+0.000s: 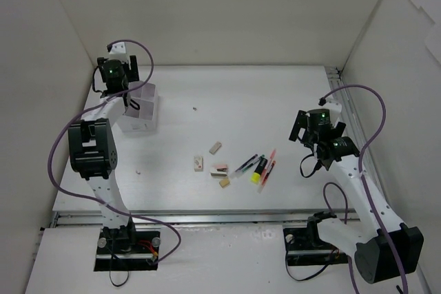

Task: Sort the stationery into containers
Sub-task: Place the pen in the storage box, then pick up the pen from the center of the board.

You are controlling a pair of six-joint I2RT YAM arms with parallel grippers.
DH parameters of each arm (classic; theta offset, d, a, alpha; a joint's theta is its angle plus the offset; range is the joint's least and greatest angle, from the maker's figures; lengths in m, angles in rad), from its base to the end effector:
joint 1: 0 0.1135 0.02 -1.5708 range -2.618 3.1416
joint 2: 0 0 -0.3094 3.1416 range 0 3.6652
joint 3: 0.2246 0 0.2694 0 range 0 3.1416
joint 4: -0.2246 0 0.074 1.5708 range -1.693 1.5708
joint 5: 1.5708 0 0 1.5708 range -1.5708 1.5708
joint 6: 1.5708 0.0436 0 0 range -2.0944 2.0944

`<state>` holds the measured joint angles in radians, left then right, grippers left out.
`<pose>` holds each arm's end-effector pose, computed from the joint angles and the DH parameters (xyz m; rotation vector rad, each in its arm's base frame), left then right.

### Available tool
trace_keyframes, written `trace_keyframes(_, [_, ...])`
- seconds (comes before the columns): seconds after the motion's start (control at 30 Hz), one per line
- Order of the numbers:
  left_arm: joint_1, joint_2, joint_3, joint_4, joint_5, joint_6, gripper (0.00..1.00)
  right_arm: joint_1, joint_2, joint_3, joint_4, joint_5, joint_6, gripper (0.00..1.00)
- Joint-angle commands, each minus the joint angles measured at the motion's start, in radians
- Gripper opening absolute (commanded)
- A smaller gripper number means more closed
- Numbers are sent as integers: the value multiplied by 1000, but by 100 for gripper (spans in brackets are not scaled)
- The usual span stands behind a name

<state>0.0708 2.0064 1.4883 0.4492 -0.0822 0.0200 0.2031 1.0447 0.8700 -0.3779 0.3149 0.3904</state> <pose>0.5240 0.0408 0.3080 -0.1046 1.6379 0.1368 0.2299 0.0336 0.3339 0.3790 2.0588 0.0238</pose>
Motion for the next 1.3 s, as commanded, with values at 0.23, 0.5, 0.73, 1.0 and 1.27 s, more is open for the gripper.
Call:
trace_keyframes(0.23, [-74,-300,-10,-142,109,0,99,-5,-25,-19,37,-190,27,98])
trace_keyframes(0.5, [-258,-484,-17,-518,251,-138,99,-2,-119,-94,31,-160,96,98])
trace_keyframes(0.73, [-437,-744,-410,-520,145,-307,99,146,-104,-80,4,-433,-194,98])
trace_keyframes(1.0, [-571,-914,-579,-687,46,-419,100,306,207,103,-39,-250,-90,98])
trace_keyframes(1.27, [-608,-1049,-622,-810,-126,-497,99,412,322,26,-21,-53,243,94])
